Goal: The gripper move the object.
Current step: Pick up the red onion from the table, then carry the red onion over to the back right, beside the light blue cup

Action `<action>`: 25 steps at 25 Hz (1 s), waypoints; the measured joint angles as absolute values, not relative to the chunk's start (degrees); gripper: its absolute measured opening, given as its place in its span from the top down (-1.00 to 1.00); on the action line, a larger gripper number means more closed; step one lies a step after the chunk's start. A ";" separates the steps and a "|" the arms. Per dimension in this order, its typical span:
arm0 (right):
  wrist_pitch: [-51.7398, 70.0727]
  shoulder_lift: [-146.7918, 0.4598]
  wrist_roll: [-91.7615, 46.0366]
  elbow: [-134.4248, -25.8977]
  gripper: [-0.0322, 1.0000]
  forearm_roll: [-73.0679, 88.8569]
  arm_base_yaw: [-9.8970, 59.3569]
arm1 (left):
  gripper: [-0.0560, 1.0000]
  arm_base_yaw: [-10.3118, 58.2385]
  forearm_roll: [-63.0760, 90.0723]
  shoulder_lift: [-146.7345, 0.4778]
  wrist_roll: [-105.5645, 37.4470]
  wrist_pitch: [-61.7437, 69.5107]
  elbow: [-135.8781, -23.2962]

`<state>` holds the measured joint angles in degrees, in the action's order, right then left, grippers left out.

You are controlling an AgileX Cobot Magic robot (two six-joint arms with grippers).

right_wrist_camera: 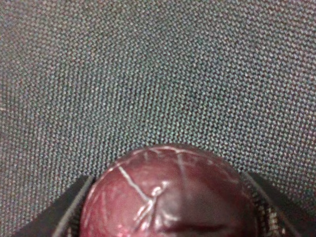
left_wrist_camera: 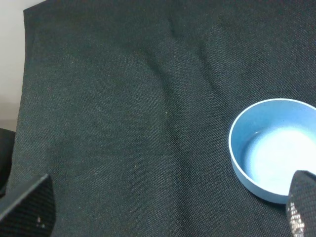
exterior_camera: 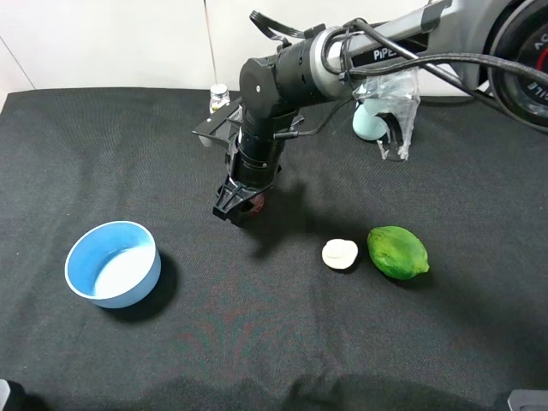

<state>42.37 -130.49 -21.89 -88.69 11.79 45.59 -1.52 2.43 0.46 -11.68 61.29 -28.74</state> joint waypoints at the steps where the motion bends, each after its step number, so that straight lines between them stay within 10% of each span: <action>1: 42.37 -130.49 -21.89 -88.69 0.08 11.79 45.59 | -0.98 -1.52 2.43 0.46 -11.68 61.29 -28.74; 25: 50.37 -120.66 -21.89 -88.76 0.08 11.36 45.59 | -0.98 -1.52 2.43 0.46 -11.68 61.29 -28.74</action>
<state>50.37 -120.66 -21.89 -88.76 11.36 45.59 -1.52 2.43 0.46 -11.68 61.29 -28.74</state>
